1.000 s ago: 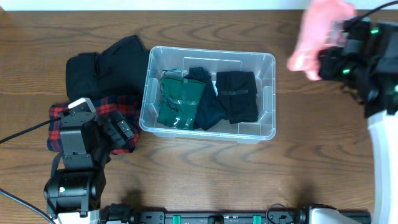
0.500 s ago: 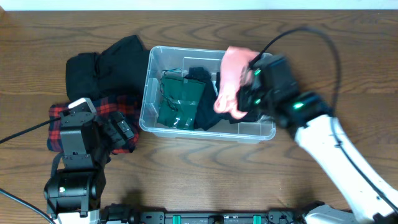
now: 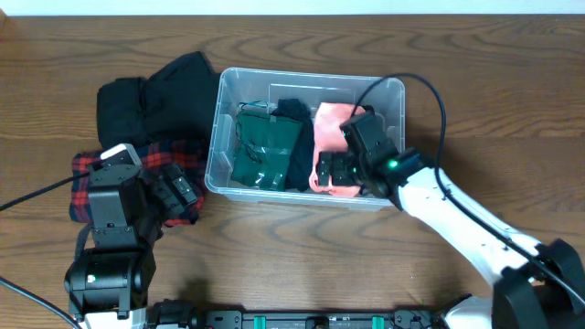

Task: Pack container
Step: 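Place the pink shirt into the bin's right side and release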

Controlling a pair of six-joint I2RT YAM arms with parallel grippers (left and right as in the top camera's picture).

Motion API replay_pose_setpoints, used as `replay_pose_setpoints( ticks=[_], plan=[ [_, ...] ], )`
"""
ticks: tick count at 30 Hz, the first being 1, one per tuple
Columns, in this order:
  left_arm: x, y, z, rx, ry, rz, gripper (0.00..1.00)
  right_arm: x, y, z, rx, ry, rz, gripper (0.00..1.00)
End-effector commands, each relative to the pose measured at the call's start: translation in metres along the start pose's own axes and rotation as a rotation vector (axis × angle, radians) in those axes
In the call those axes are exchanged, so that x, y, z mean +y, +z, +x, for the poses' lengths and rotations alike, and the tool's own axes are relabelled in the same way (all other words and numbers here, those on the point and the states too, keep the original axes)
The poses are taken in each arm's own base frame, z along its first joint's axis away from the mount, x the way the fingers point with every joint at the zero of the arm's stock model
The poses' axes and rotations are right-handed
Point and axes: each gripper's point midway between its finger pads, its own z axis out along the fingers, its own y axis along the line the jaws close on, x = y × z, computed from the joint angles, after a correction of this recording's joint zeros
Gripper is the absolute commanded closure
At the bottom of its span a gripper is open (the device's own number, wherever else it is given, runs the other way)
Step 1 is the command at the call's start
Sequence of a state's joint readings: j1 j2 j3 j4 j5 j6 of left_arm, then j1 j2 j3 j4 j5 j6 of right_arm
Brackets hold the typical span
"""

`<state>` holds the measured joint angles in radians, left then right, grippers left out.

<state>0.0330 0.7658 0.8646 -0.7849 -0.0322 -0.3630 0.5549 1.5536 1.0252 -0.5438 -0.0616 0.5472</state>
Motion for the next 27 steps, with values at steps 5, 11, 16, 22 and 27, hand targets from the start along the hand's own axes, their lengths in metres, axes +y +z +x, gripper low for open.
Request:
replay_pose_setpoints(
  ticks=[5, 11, 16, 22, 27],
  plan=[
    [-0.001, -0.005, -0.008, -0.024, -0.007, 0.002, 0.02, 0.058, -0.115, -0.092, -0.336, -0.219, -0.118, 0.01],
    [-0.001, -0.005, -0.008, -0.023, -0.007, 0.002, 0.02, 0.055, -0.101, -0.088, -0.291, -0.218, -0.097, 0.01],
    [-0.001, -0.005, -0.008, -0.023, -0.007, 0.002, 0.02, 0.047, -0.061, -0.081, -0.202, -0.218, -0.055, 0.01],
    [-0.001, -0.005, -0.007, -0.023, -0.007, 0.002, 0.02, 0.022, 0.023, -0.049, 0.004, -0.210, 0.043, 0.27],
    [-0.001, -0.005, -0.007, -0.023, -0.007, 0.001, 0.02, 0.004, 0.081, -0.008, 0.194, -0.193, 0.074, 0.65]
  ],
)
